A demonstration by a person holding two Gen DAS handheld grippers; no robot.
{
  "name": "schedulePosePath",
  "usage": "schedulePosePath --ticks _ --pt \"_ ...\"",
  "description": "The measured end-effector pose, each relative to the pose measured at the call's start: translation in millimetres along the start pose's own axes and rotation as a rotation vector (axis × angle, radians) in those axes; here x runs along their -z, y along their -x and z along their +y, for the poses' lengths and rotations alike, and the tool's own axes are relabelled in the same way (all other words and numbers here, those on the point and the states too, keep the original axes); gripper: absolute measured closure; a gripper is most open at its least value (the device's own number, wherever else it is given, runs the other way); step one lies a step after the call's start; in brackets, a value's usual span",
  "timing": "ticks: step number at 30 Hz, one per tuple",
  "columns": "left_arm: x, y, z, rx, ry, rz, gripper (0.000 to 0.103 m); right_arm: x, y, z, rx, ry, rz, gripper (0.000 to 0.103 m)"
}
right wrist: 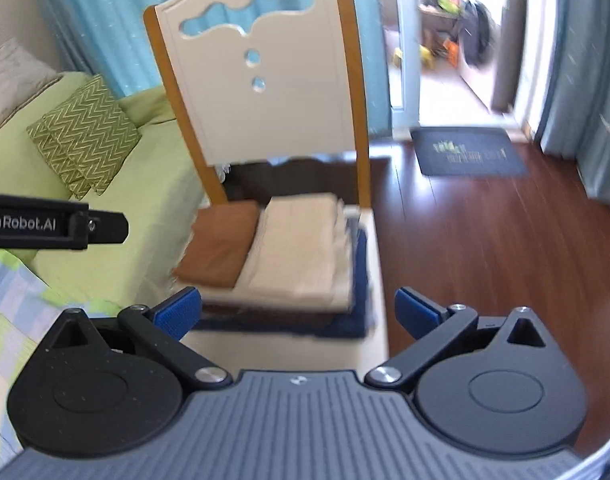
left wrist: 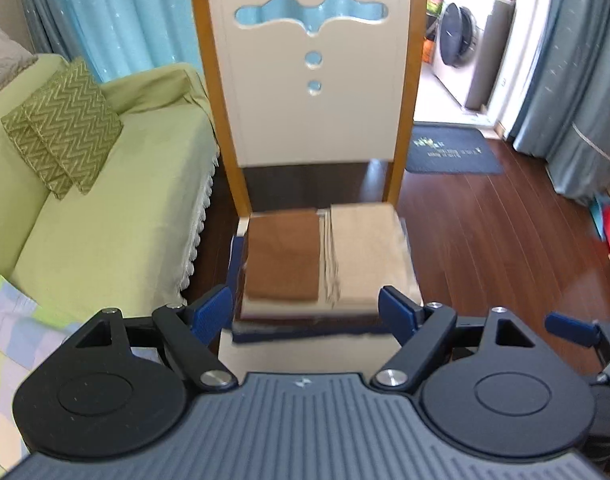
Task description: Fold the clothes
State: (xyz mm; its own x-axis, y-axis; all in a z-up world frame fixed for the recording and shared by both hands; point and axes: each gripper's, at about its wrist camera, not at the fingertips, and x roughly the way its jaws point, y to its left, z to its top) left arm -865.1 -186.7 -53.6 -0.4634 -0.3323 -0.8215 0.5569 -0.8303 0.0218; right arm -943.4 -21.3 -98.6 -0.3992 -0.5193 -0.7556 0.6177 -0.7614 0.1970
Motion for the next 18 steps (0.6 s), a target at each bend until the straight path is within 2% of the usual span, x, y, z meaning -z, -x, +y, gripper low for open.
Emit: schedulePosePath --ticks 3,8,18 --pt "20.2 16.3 13.1 0.029 -0.001 0.013 0.021 24.0 23.3 22.0 0.033 0.025 -0.013 0.001" --pt "39.5 35.8 24.5 0.052 0.0 -0.02 0.021 48.4 52.0 42.7 0.095 0.064 -0.063 0.001" --pt "46.3 52.8 29.8 0.042 0.017 -0.081 0.021 43.5 58.0 47.2 0.107 0.031 -0.101 0.001"
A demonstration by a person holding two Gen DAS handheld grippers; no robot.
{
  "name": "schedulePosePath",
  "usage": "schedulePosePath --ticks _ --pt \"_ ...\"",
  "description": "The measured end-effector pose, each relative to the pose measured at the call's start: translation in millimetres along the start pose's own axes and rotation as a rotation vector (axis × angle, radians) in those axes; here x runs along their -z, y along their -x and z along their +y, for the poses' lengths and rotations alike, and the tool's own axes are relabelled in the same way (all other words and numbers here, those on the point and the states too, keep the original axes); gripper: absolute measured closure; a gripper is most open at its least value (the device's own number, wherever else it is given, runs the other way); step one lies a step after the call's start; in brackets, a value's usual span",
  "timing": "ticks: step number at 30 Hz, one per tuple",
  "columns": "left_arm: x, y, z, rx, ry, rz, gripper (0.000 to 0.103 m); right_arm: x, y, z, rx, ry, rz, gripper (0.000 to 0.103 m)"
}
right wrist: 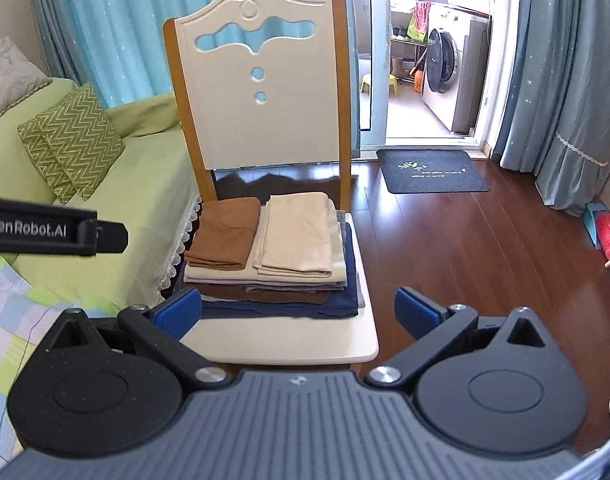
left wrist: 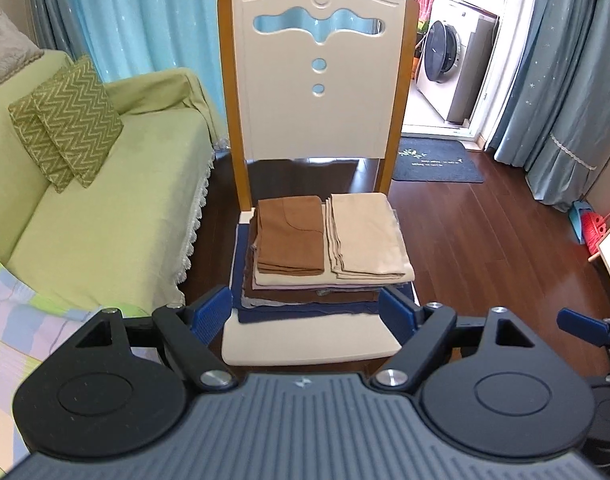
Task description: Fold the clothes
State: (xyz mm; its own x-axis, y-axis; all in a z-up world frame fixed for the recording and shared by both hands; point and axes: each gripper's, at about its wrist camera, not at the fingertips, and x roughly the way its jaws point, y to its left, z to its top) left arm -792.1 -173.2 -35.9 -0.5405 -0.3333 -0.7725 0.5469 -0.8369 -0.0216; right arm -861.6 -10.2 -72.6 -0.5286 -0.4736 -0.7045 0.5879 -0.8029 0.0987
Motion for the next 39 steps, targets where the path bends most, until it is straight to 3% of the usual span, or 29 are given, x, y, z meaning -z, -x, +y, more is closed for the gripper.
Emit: schedulePosePath --ticks 22,39 --pt "-3.1 7.2 6.2 -0.011 -0.004 -0.042 0.021 -6.4 1.8 3.4 -0.015 -0.026 0.003 0.001" --pt "-8.6 4.8 -5.6 0.037 -0.035 -0.083 0.02 -3.8 -1.7 1.8 -0.006 -0.011 0.02 0.001"
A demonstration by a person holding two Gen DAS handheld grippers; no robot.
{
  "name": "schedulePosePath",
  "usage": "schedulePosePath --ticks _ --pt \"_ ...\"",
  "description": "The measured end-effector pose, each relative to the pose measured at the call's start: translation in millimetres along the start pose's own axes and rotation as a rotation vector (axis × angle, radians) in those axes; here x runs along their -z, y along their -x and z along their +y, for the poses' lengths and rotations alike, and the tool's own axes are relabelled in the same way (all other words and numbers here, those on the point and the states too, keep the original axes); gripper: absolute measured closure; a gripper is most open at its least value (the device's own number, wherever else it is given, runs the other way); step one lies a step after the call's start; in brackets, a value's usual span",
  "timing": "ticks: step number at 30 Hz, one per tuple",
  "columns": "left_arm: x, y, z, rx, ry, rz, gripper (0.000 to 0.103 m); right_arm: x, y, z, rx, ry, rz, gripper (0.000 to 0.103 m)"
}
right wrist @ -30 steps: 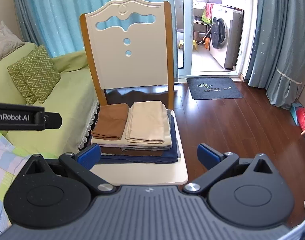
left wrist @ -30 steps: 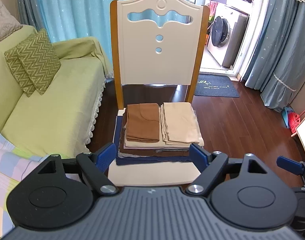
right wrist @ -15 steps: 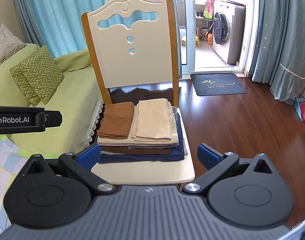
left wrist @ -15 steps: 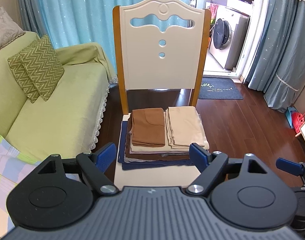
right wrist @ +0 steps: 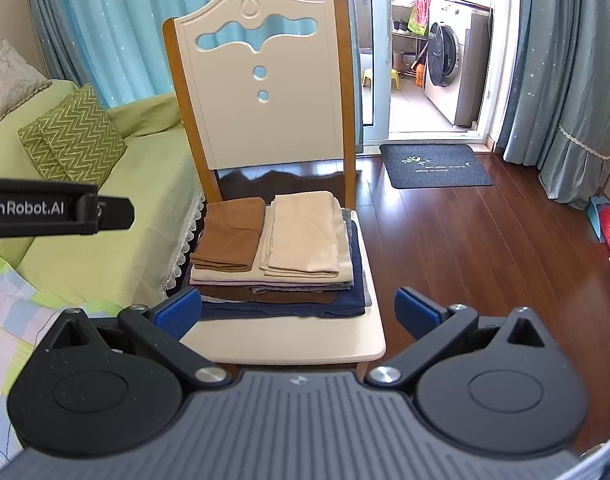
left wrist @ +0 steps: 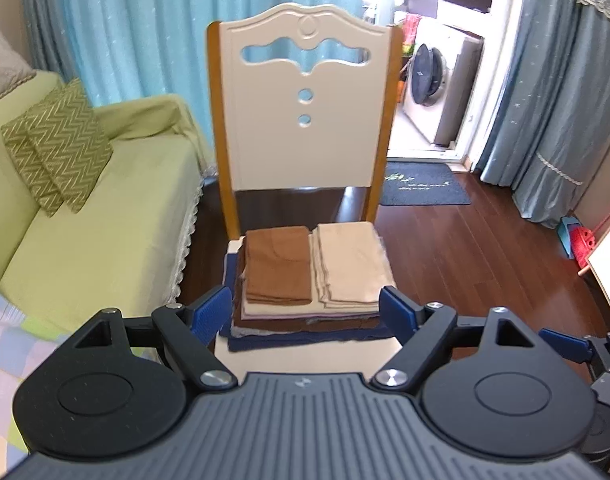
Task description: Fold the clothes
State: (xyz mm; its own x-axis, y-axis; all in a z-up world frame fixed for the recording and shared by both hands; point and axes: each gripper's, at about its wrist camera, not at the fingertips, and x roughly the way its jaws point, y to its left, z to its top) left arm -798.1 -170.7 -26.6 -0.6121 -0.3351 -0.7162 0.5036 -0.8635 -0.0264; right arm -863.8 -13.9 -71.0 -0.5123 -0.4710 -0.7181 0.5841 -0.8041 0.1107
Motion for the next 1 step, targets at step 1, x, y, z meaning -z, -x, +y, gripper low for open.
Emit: schedulePosePath --ticks 1 --pt "-0.4 -0.2 -1.4 -0.002 -0.005 -0.001 0.02 -0.6 -0.7 1.0 0.002 0.002 0.002 0.001"
